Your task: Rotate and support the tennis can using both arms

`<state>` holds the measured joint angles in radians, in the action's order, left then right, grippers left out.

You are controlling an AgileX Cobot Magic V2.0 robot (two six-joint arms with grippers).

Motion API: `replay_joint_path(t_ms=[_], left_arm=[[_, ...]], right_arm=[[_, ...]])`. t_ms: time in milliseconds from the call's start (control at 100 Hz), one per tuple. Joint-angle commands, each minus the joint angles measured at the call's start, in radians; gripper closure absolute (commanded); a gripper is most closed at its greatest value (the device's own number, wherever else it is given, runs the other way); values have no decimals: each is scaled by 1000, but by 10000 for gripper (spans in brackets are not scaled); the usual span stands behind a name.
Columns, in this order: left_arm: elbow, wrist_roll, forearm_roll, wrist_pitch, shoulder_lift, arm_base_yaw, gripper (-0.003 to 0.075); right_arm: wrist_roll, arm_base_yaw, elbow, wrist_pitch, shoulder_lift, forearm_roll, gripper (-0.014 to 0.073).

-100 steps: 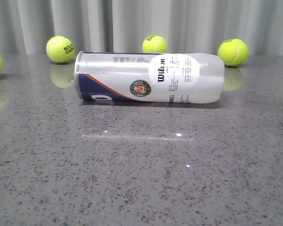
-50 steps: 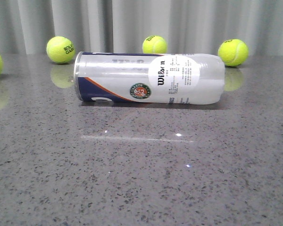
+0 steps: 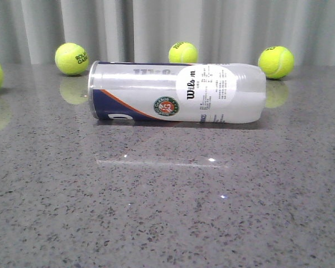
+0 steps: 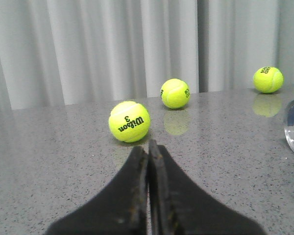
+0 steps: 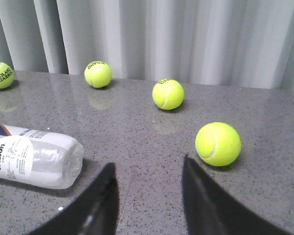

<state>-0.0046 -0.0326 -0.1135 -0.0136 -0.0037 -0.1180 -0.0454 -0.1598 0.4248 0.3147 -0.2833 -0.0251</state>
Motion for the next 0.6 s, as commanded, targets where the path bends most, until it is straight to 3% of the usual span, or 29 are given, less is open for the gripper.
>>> replay_joint_path(t_ms=[0, 90, 590], left_arm=[[47, -7, 5, 77, -40, -10, 741], [47, -7, 5, 77, -40, -10, 741], [47, -7, 5, 77, -40, -10, 741]], right_arm=[[1, 6, 24, -102, -6, -14, 506], [1, 6, 24, -103, -6, -14, 668], [1, 6, 24, -101, -6, -14, 662]])
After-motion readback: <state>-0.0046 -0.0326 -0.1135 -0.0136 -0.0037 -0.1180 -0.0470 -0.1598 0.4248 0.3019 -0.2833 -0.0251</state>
